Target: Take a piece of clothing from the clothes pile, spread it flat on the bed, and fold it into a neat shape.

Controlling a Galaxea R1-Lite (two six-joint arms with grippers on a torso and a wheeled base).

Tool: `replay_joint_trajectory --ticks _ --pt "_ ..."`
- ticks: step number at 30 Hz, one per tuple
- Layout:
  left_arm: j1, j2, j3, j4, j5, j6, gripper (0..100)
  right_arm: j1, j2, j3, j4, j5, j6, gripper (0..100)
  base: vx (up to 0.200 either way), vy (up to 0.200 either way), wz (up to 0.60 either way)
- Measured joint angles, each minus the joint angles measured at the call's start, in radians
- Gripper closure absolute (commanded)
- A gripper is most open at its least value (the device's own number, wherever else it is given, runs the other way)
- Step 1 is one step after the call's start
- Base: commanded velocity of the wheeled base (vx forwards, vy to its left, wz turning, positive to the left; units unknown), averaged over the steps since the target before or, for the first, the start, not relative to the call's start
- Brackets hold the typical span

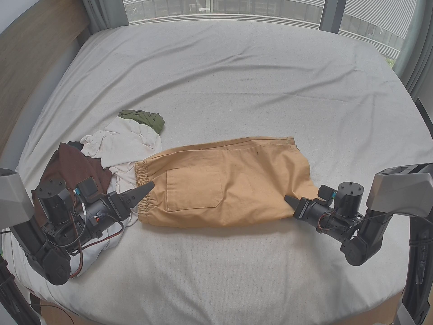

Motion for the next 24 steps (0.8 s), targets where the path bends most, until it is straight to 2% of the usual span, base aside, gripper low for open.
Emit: replay_joint_trajectory --ticks 14,24 --pt "-0.009 0.003 0.021 0.001 0.0 0.0 0 -0.007 -0.102 0.27 -0.017 -0.015 -0.138 100 0.0 0.0 0.0" --pt "-0.022 0.021 0.035 0.002 0.001 0.002 0 -0.036 -0.146 0.418 -0.017 -0.021 -0.184 100 0.0 0.0 0.0"
